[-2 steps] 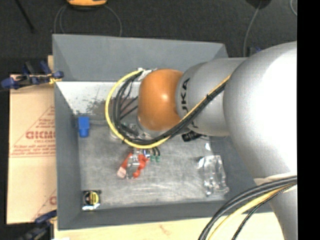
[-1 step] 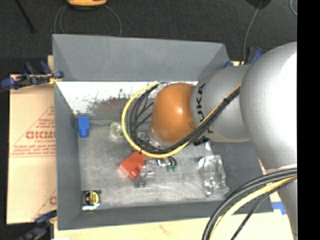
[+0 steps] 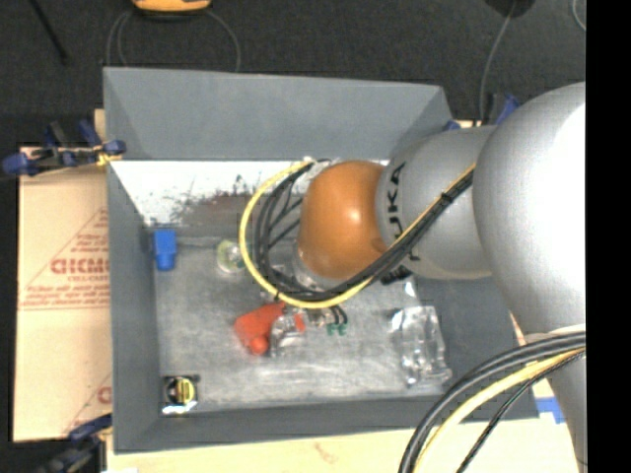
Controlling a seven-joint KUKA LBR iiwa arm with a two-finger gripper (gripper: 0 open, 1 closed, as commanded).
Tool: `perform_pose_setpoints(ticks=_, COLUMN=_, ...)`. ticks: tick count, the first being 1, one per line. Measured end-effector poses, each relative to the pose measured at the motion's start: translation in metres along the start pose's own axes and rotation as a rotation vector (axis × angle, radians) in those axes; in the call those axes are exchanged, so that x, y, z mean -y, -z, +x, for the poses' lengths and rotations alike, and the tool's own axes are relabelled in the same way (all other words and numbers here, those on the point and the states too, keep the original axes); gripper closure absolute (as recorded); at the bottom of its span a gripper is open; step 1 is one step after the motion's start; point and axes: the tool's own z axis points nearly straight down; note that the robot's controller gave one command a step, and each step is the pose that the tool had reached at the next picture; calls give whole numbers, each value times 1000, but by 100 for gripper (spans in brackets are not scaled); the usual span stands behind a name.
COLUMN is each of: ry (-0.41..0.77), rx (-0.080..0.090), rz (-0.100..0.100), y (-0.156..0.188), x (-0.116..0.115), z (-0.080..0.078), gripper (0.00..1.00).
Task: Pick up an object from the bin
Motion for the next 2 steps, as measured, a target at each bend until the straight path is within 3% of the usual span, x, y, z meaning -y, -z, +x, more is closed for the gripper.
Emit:
perform_pose_setpoints(ticks=1, ry=-21, rx=-17, rz=4, y=116, x=3, z=-20, gripper=100)
perform_pose_setpoints(ticks=2, ry=176, rx=-25, rz=7, y=184, x=57, z=57, gripper=100)
